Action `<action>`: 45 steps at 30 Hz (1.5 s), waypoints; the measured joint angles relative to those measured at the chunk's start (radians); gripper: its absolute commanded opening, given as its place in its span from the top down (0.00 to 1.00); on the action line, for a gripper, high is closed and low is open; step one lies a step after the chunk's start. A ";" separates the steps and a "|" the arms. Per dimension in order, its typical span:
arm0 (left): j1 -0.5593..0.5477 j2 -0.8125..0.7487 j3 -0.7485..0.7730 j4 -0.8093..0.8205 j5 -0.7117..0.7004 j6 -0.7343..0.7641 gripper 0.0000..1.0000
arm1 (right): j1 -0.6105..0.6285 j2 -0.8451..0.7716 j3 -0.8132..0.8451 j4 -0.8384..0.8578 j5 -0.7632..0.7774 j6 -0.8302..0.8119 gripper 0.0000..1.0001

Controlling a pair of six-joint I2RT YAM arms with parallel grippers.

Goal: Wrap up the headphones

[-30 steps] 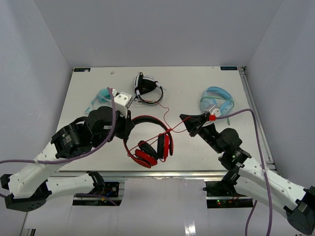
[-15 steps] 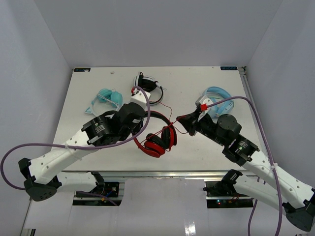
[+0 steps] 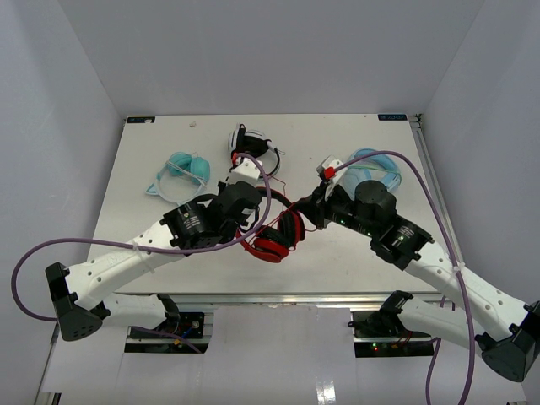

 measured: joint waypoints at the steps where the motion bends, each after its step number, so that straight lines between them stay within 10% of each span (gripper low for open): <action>1: 0.000 -0.003 -0.008 0.007 0.001 0.003 1.00 | 0.000 0.009 0.010 -0.007 0.014 -0.002 0.92; 45: -0.002 0.154 0.032 -0.037 -0.120 -0.425 1.00 | 0.003 0.071 -0.012 0.104 -0.311 0.138 0.85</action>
